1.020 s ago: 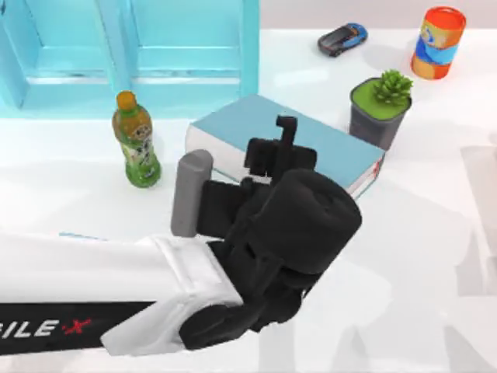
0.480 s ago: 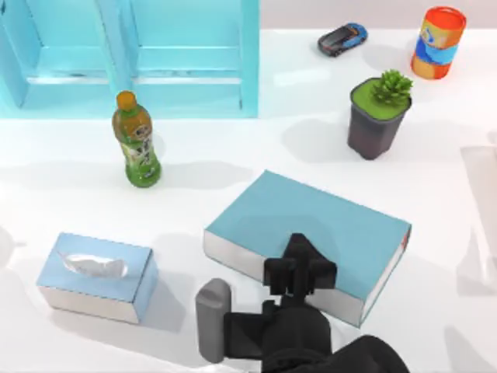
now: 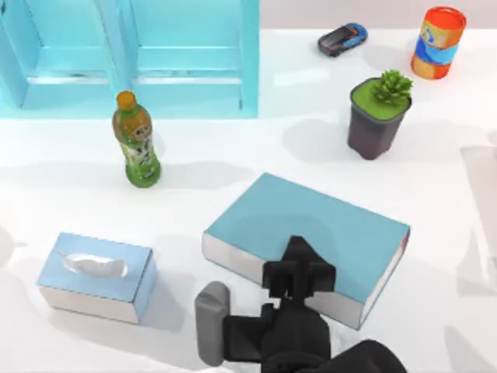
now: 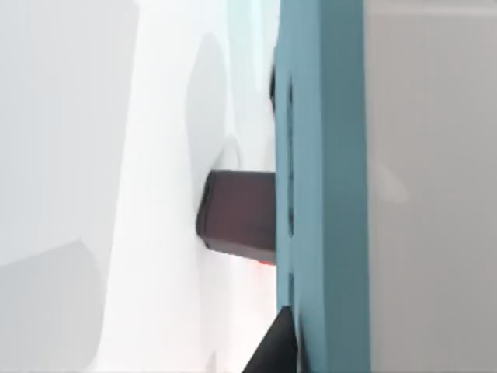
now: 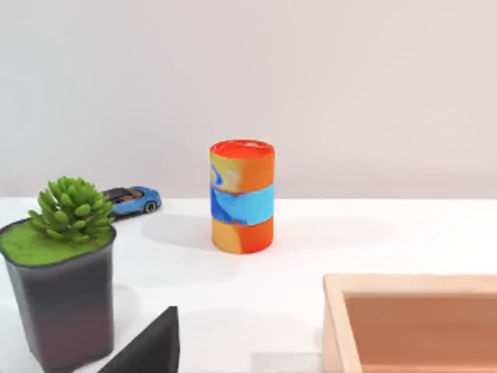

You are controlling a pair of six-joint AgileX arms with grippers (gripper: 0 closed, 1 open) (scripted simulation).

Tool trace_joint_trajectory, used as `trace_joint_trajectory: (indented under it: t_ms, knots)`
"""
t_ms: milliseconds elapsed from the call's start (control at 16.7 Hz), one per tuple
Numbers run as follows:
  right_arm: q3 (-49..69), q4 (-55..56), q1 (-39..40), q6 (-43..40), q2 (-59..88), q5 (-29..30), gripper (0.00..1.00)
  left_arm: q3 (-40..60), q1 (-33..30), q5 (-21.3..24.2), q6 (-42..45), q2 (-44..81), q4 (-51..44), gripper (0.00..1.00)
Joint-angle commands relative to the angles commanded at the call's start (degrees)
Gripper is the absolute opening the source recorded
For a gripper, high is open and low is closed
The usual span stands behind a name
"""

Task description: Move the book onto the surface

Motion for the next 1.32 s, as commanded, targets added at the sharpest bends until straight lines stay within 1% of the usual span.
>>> trace_joint_trajectory:
  t_ms: [420, 840, 1080, 1320]
  knots:
    - [0.0, 0.0, 0.0, 0.0, 0.0, 0.0, 1.0, -0.2, -0.3, -0.2, -0.7, 0.2, -0.8, 0.0]
    - [0.0, 0.0, 0.0, 0.0, 0.0, 0.0, 1.0, -2.3, -0.3, -0.2, -0.6, 5.7, 7.0, 0.0]
    - [0.0, 0.0, 0.0, 0.0, 0.0, 0.0, 1.0, -2.4, -0.3, -0.2, -0.6, 5.9, 7.2, 0.0]
    - [0.0, 0.0, 0.0, 0.0, 0.0, 0.0, 1.0, -2.4, -0.3, -0.2, -0.6, 5.9, 7.2, 0.3]
